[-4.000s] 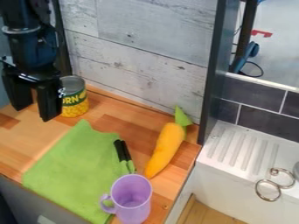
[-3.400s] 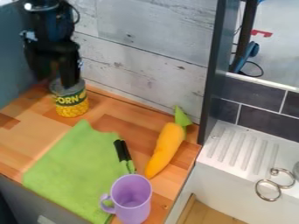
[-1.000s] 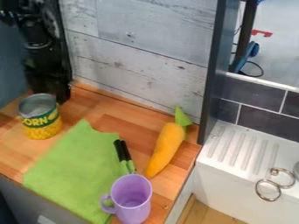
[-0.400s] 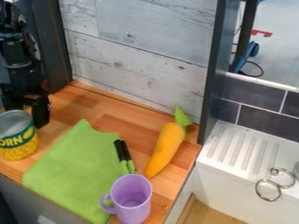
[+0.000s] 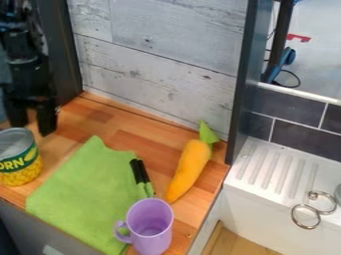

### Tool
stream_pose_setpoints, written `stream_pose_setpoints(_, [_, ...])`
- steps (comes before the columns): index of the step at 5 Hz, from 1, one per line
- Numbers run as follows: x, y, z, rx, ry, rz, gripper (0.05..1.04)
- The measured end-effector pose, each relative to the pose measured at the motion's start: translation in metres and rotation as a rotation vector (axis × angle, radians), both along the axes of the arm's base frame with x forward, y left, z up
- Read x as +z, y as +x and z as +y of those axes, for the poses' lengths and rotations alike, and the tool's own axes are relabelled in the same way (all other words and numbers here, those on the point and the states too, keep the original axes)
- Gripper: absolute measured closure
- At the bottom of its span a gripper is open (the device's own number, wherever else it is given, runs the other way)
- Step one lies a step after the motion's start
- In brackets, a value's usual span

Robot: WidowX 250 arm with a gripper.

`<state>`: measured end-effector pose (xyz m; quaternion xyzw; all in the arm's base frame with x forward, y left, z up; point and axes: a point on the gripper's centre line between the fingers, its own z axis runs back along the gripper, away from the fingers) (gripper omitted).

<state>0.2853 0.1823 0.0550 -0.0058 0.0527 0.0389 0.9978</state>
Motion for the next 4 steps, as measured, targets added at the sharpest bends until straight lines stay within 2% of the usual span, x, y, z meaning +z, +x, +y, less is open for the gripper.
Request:
stream_pose_setpoints(1, [0.021, 0.026, -0.003, -0.044, 0.036, -0.059, 0.083])
stream_pose_setpoints(2, [0.050, 0.027, -0.028, -0.167, 0.077, -0.098, 0.083])
stream_pose_setpoints(3, [0.055, 0.004, -0.065, -0.252, 0.084, -0.114, 0.083])
stream_pose_setpoints(4, [0.060, -0.034, -0.092, -0.278, 0.079, -0.122, 0.083])
